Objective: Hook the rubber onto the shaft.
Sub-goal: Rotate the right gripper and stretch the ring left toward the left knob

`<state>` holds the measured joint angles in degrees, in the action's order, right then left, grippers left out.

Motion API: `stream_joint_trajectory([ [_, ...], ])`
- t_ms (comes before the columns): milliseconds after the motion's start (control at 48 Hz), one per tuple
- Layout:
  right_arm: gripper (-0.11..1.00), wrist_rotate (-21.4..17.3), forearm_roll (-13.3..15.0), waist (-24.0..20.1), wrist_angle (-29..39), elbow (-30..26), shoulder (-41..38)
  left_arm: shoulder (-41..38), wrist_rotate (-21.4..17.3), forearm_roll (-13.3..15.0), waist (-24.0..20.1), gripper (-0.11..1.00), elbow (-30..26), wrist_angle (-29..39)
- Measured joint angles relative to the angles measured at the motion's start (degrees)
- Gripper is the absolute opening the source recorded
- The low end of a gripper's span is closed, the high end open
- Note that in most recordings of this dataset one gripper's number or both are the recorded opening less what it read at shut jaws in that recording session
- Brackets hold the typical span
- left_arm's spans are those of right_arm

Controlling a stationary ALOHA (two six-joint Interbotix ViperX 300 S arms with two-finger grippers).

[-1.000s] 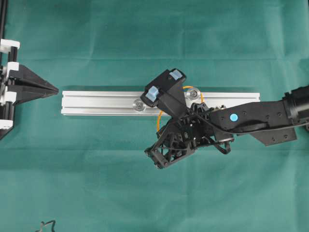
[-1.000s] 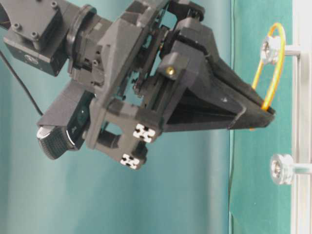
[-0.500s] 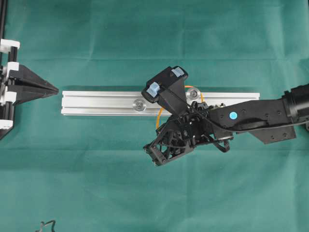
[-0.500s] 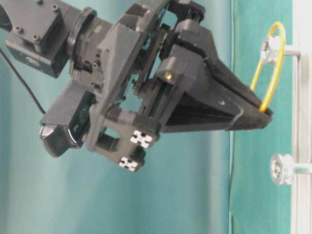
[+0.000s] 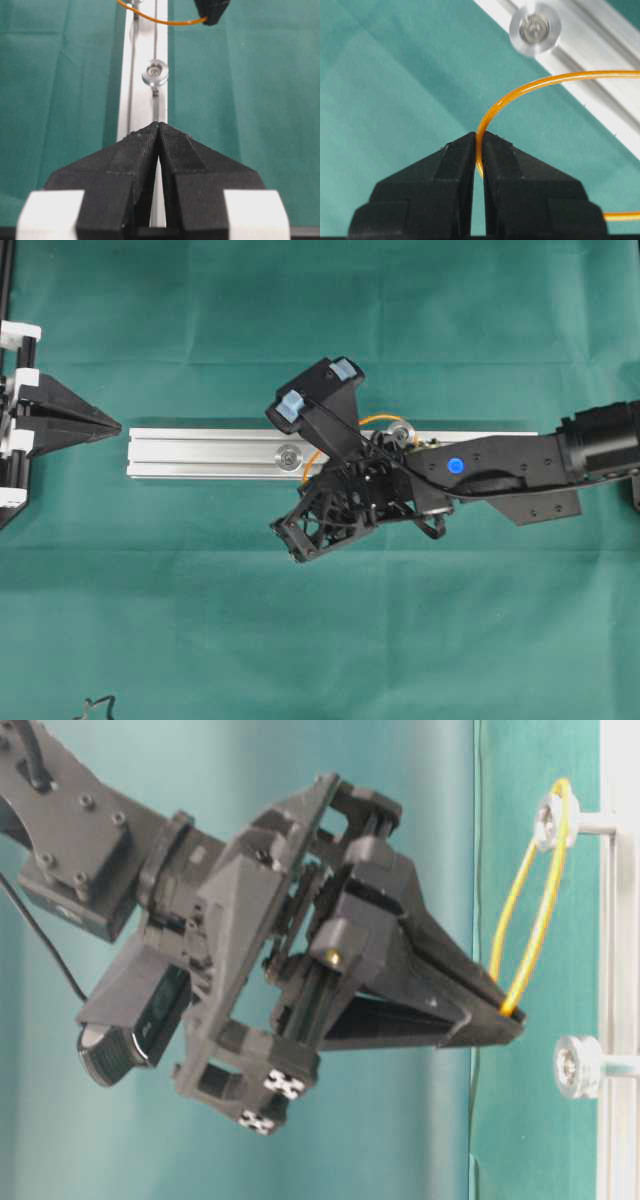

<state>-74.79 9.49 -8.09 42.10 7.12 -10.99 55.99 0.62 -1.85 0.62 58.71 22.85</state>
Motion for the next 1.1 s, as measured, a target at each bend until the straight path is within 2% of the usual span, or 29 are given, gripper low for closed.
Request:
stream_joint_trajectory([
  [375, 0.07, -0.18, 1.93, 1.58, -0.18, -1.76, -1.76, 0.00, 0.00, 0.00, 0.09, 0.00, 0.00, 0.00],
  [1104, 0.07, -0.09, 2.81, 3.16, -2.11, -3.69, -4.22, 0.00, 0.00, 0.00, 0.00, 0.00, 0.00, 0.00],
])
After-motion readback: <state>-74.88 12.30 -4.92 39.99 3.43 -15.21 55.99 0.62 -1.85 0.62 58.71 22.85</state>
